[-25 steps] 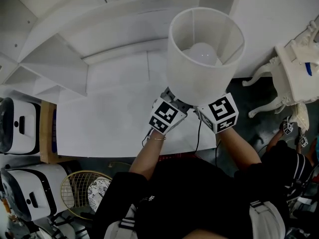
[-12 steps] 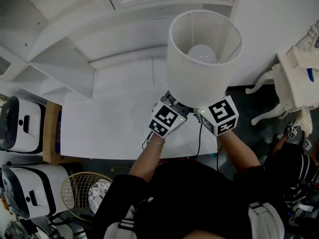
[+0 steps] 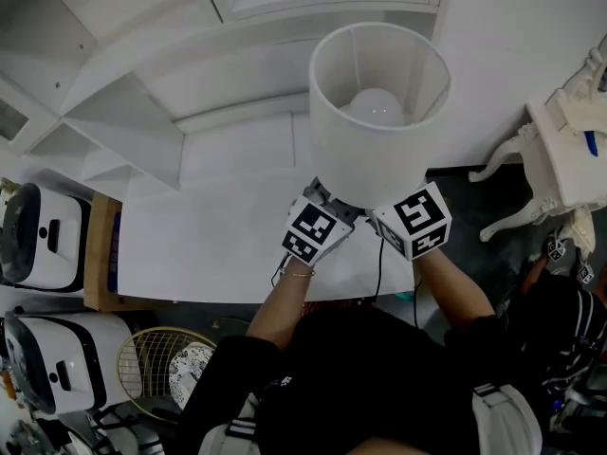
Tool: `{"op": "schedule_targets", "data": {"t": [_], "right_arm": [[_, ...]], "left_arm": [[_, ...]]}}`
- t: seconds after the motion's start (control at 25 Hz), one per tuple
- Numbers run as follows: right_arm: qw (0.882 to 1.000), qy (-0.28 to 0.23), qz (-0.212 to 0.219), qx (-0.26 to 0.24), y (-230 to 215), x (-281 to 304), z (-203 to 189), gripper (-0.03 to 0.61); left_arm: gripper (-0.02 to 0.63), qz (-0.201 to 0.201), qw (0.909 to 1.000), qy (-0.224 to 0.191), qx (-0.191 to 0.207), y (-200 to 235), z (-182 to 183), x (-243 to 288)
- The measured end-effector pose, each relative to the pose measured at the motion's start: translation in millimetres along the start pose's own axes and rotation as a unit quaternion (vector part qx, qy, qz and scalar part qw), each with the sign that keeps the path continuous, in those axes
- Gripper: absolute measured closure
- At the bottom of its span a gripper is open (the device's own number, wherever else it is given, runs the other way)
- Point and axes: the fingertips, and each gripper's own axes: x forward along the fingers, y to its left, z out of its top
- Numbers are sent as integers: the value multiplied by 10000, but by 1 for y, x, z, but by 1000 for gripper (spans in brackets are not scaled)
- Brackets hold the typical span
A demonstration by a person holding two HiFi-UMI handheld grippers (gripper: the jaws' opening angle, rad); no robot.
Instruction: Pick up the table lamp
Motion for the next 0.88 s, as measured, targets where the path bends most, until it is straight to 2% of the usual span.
{"op": "schedule_targets", "data": {"t": [0.88], "right_arm": [[10000,-30,58,20,5,-17,3,555]], "left_arm": [[499,62,10000,-6,-45,-17,5,-1]]}}
